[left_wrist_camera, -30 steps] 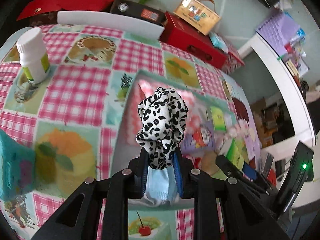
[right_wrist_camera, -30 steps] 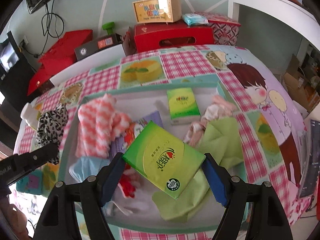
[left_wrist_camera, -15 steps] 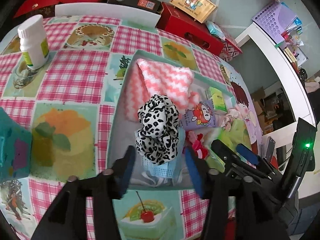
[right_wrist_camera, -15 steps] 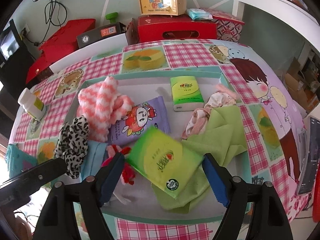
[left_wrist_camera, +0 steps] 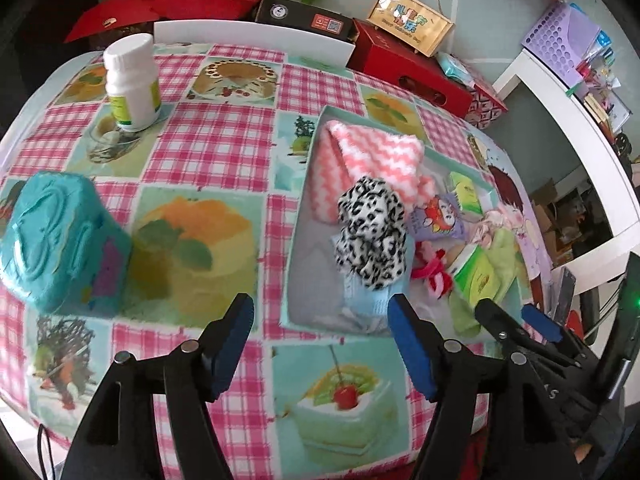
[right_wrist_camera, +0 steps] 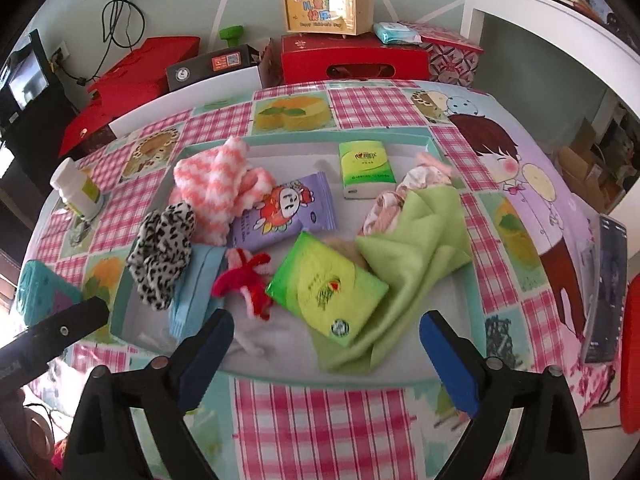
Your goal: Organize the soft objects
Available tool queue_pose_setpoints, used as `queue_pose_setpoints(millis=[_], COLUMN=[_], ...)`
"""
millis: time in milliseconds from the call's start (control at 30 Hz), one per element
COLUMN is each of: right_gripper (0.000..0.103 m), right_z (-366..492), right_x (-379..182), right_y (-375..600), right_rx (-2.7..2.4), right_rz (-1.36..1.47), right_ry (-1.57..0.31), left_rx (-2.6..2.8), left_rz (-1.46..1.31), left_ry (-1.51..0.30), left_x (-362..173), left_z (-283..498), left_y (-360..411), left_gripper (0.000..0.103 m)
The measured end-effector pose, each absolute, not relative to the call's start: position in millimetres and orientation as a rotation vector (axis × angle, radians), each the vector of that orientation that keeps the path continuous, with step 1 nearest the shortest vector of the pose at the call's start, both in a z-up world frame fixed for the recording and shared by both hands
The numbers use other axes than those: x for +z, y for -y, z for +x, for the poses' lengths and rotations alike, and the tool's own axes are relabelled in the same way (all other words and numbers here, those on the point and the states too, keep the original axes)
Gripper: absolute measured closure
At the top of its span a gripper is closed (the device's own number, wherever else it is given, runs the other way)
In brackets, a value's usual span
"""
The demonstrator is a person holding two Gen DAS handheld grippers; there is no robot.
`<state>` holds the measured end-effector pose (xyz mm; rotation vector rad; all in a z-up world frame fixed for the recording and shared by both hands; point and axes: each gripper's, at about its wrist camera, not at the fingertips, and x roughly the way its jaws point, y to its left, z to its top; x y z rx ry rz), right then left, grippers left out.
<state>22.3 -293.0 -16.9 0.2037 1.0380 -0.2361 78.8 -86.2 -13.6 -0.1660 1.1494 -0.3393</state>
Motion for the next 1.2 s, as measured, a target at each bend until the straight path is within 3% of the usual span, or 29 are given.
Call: queue_pose_setpoints(millis=[67, 300, 367, 400, 1200], right_gripper=[0.0, 0.0, 0.0, 0.0, 0.0], right_z=[17, -3, -7, -8, -16], right_x=[-16, -13, -12, -12, -25], right_y=[291, 278, 273, 271, 238], right_rx=[-0.233, -0.218, -0.214, -0.211, -0.172], right_rz=[0.203, 0.167, 0.157, 0.15, 0.072], right_ry=[-1.04, -1.037, -1.036, -1.035, -1.015], left_rx=[-0.315, -0.247, -0.222, -0.212, -0.028], left_rz=[-0.152, -0.141, -0.13, -0.124, 0.076], left_ry=[-1.136, -1.093, -1.072, -1.064, -0.996], left_x=[-13, -9, -7, -6, -1], left_z=[73, 58, 54, 51, 19], left_y=[82, 63, 56, 52, 41], left_gripper=[0.021, 0.014, 0.003, 0.002, 0.001])
